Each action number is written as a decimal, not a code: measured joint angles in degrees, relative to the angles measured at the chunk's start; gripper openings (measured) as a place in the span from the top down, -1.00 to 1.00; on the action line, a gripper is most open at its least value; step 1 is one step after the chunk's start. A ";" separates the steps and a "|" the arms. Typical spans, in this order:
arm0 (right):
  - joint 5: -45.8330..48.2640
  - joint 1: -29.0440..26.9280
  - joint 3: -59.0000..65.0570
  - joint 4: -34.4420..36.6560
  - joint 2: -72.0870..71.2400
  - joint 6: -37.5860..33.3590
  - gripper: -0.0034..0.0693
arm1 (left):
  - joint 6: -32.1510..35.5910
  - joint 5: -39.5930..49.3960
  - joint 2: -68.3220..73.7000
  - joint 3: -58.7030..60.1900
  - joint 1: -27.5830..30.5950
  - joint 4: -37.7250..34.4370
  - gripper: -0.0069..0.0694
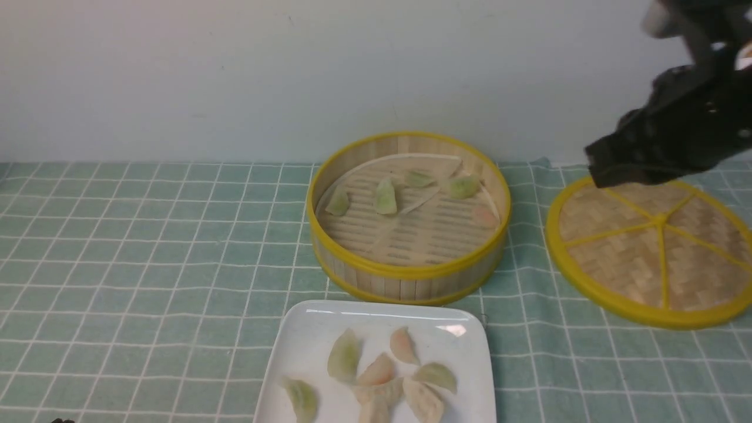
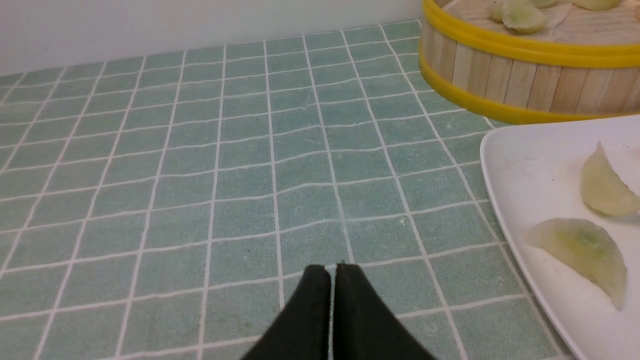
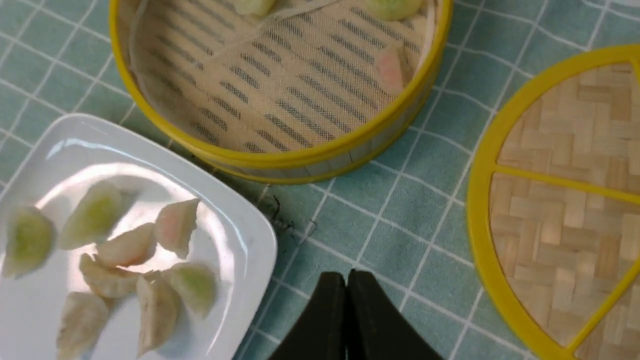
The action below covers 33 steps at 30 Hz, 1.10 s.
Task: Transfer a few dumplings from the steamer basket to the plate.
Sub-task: Use the right arm to grab a dumpling from inside the steamer
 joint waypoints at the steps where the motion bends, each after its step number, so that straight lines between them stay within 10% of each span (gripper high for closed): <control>1: 0.00 1.95 -2.01 -2.70 2.52 1.71 0.90 | 0.00 0.00 0.00 0.00 0.00 0.00 0.83; 19: 0.00 9.95 -27.61 -18.89 37.21 5.16 -0.24 | 0.00 0.00 0.00 0.00 0.00 0.00 0.83; 33: -1.32 10.25 -33.67 -25.11 48.25 6.55 -0.31 | 0.00 0.00 0.00 0.00 0.00 0.00 0.83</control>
